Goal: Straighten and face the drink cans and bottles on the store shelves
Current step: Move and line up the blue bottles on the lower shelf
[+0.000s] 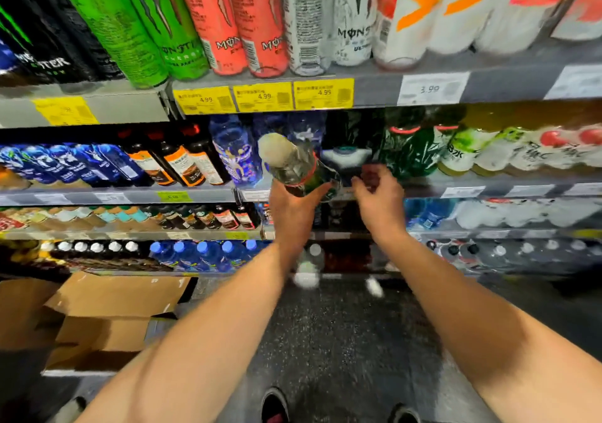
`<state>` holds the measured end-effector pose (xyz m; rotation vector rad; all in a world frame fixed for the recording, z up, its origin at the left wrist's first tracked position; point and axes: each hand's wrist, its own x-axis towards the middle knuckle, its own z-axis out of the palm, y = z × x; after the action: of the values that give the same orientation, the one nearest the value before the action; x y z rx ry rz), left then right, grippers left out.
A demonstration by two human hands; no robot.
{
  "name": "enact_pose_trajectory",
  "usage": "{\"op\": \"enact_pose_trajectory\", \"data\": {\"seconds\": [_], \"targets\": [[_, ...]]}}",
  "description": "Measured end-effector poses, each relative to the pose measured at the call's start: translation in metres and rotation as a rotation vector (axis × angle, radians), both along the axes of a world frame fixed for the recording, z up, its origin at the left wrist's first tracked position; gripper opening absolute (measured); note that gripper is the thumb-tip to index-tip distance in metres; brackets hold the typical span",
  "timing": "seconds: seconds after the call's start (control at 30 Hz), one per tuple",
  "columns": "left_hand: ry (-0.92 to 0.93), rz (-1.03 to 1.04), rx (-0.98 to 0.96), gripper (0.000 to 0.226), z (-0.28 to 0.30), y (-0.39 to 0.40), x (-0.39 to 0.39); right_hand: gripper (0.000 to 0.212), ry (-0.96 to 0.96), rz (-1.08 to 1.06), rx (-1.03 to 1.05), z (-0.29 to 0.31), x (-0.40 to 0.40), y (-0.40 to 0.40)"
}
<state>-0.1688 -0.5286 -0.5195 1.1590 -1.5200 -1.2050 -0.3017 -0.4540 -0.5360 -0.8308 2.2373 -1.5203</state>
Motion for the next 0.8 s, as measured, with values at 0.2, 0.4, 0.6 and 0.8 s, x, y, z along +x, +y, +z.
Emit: {"op": "enact_pose_trajectory", "data": {"seconds": [0.2,0.4,0.6,0.8], "targets": [[-0.002,0.102,0.037,0.049,-0.009,0.009,-0.062,0.014,-0.035,0.014,-0.04,0.001,-0.05,0.039],[0.001,0.212,0.086,0.087,-0.011,0.01,-0.102,0.012,-0.04,0.078,-0.044,-0.002,-0.073,0.052],[-0.226,0.237,0.043,0.065,-0.011,0.006,-0.124,0.026,-0.036,0.088,0.021,-0.008,-0.087,0.048],[-0.394,0.178,-0.009,0.06,-0.006,-0.012,-0.135,0.059,0.009,0.13,0.114,-0.01,-0.095,0.026]]}}
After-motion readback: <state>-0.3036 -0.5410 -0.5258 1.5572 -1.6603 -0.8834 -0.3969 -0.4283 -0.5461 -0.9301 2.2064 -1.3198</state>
